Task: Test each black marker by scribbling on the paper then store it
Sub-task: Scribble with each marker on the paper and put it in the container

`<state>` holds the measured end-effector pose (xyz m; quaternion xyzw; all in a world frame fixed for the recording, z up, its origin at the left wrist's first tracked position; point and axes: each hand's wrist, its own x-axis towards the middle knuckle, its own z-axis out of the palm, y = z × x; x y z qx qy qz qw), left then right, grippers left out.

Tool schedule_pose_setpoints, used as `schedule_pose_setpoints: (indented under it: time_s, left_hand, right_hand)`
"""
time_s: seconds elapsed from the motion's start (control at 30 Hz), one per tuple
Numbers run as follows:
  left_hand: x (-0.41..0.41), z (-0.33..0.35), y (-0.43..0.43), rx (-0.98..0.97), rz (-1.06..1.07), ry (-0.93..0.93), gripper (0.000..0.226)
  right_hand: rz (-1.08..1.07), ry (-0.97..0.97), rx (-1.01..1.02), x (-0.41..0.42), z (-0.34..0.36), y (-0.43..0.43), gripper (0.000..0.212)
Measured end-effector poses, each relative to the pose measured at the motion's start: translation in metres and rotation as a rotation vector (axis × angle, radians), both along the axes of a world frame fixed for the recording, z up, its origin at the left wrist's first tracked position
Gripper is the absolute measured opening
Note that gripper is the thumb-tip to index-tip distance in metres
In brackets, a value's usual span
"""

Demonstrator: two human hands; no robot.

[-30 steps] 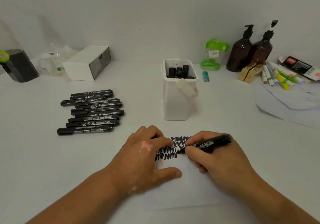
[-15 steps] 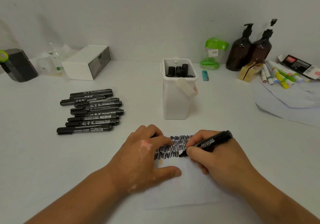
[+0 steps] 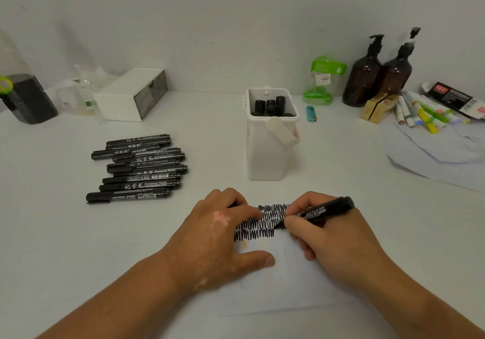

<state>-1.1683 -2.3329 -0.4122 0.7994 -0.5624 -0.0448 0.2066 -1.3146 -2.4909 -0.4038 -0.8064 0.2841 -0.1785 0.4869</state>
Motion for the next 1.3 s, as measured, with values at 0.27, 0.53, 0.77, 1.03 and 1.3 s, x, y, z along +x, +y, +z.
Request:
schedule_pose_setpoints:
  time_s: [0.27, 0.53, 0.77, 1.03, 1.3]
  left_hand:
    - [-0.001, 0.002, 0.001, 0.012, 0.005, 0.000, 0.073]
    - [0.003, 0.012, 0.003, -0.236, 0.146, 0.383, 0.055]
    - [0.009, 0.008, 0.001, -0.360, 0.213, 0.782, 0.057]
    - [0.016, 0.008, -0.001, -0.474, 0.166, 0.954, 0.030]
    - [0.014, 0.007, -0.001, -0.438, 0.029, 0.995, 0.030]
  right_hand:
    - [0.004, -0.072, 0.104, -0.001, 0.000, -0.002, 0.005]
    - [-0.048, -0.310, 0.359, -0.002, 0.005, -0.011, 0.010]
    - [-0.018, -0.378, 0.335, -0.005, 0.007, -0.017, 0.014]
    - [0.018, -0.539, 0.602, -0.007, 0.017, -0.015, 0.006]
    - [0.070, -0.485, 0.516, -0.007, 0.015, -0.012, 0.011]
